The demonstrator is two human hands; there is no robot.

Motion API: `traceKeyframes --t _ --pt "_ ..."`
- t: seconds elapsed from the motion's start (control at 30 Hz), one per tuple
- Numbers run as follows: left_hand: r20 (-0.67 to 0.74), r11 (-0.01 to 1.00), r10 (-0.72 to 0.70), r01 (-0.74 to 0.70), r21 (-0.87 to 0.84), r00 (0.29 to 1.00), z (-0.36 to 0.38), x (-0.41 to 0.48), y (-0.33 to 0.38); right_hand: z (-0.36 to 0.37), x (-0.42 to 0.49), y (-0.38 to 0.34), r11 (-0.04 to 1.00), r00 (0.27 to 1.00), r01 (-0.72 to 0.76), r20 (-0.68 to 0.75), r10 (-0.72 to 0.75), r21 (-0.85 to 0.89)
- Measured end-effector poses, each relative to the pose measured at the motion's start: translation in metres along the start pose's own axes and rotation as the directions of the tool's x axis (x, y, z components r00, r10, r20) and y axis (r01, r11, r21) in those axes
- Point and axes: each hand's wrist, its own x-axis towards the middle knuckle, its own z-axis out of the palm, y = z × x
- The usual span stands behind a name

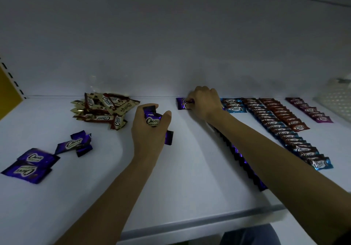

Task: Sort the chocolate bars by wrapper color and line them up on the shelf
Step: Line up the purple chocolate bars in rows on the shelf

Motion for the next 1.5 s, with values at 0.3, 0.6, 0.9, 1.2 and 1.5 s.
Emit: traceKeyframes --t 0.3,0.6,0.9,1.2,1.5 --pt "0.027 1.000 0.017 -0.017 0.014 0.999 0.000 -0.001 0.001 -0.001 0.004 0.003 1.000 0.989 -0.019 0.150 0.019 0.002" --pt "0.162 0.997 0.007 -0.018 0.070 0.987 0.000 -0.009 0.009 -0.061 -0.056 -0.026 0.378 0.965 -0.183 0.240 -0.108 0.908" --pt "0.344 0.964 0.068 -0.150 0.218 0.937 0.001 -0.015 0.013 -0.065 -0.080 -0.029 0.308 0.951 -0.184 0.248 -0.184 0.933" --pt "0.266 0.978 0.018 -0.072 0.194 0.964 0.001 -0.007 0.006 -0.065 -0.083 -0.004 0.221 0.957 -0.287 0.290 0.021 0.932" --pt "0.115 0.989 0.025 -0.041 0.142 0.993 0.000 -0.004 0.004 -0.062 -0.085 0.004 0.462 0.961 -0.240 0.275 -0.010 0.854"
